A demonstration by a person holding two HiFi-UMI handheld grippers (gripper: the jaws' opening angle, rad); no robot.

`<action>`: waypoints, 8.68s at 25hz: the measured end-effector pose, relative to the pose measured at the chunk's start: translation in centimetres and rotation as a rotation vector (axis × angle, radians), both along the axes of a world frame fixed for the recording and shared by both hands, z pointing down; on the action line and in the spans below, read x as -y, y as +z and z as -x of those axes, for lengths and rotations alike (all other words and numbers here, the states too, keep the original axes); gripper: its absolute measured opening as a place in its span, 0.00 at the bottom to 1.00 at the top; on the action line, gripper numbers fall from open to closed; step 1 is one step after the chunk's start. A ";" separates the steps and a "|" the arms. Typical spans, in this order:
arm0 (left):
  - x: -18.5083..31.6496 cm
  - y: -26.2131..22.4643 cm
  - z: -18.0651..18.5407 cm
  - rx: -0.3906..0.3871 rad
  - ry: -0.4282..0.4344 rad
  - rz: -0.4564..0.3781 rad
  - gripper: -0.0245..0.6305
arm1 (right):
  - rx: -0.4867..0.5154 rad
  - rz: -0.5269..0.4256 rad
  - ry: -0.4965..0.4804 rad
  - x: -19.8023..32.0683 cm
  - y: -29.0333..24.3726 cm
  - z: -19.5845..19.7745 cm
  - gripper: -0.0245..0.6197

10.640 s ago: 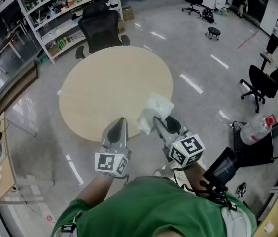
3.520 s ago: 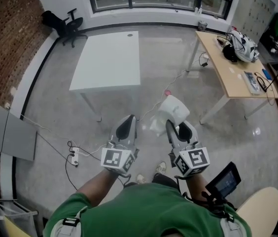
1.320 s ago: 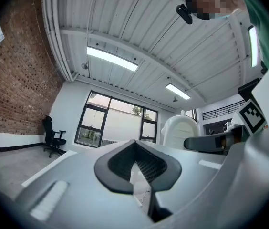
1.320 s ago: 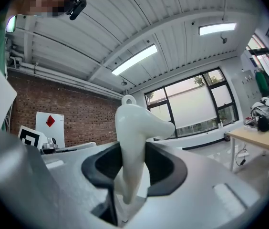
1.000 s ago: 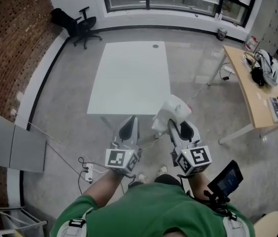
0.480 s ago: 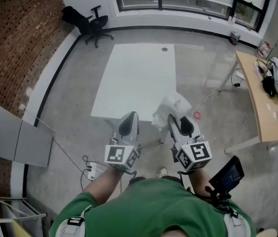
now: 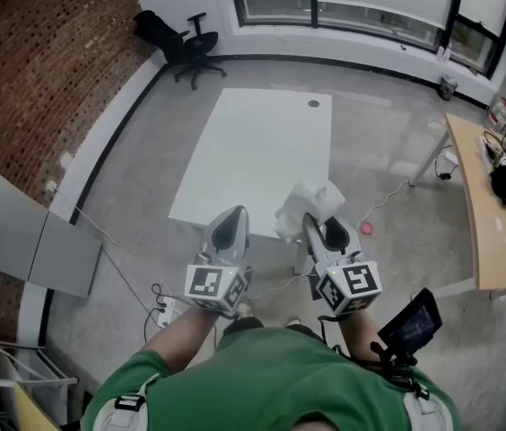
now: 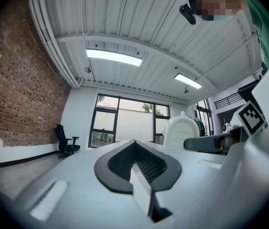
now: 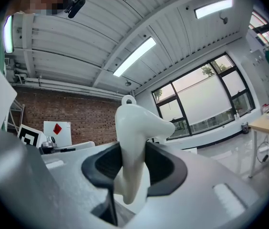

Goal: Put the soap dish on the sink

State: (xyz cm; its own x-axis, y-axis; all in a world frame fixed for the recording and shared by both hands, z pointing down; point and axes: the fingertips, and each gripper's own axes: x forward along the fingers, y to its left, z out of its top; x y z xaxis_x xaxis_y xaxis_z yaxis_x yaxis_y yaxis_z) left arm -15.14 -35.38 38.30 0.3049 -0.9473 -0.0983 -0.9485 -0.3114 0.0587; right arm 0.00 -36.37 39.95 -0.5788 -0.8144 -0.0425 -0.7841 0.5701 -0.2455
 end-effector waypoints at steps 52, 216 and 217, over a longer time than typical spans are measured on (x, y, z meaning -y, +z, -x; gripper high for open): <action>22.1 3.5 11.1 -0.069 0.202 0.064 0.05 | -0.071 0.106 0.170 19.8 3.0 12.2 0.25; 6.6 5.5 7.0 -0.060 0.295 0.134 0.05 | -0.231 0.102 0.185 3.0 3.4 11.8 0.04; 6.5 5.4 6.9 -0.059 0.297 0.134 0.05 | -0.227 0.098 0.189 2.9 3.4 11.6 0.04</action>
